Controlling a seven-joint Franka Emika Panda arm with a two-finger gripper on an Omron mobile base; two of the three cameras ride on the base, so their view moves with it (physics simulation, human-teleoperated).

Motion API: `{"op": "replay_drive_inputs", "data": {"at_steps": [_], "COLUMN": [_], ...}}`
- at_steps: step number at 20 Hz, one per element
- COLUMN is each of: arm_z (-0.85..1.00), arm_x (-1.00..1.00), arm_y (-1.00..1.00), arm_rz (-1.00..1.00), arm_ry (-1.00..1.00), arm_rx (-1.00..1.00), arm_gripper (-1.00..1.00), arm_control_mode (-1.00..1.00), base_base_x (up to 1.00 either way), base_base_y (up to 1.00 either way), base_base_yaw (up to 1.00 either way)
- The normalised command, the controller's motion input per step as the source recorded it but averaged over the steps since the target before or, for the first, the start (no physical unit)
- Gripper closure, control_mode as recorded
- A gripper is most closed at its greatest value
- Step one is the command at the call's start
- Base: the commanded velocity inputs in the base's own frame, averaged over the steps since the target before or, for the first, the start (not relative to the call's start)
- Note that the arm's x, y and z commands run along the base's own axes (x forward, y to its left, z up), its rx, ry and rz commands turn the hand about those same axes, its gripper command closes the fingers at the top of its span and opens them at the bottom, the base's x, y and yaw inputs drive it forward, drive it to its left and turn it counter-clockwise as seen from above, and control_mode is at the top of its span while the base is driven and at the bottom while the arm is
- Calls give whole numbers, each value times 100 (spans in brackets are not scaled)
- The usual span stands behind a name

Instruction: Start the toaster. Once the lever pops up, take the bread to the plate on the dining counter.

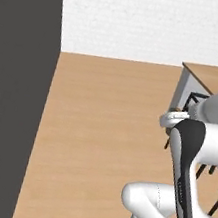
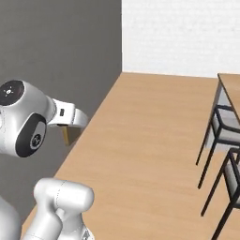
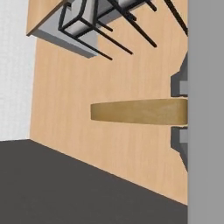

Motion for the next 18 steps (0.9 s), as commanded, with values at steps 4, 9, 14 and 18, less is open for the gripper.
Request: {"op": "replay_drive_inputs", "data": {"at_steps": [4,9,14,18], "arm_z": [0,0,0,0], "arm_x": [0,0,0,0], "arm_y": [0,0,0,0], "arm_rz": [0,0,0,0], "arm_ry": [0,0,0,0], "arm_rx": [0,0,0,0], "arm_gripper": [100,100,100,100], "arm_control_mode": [100,100,100,100], "base_base_x": [100,71,38,34], "base_base_y": [3,0,0,0], "base_base_yaw": [-23,-57,-77,-78]}}
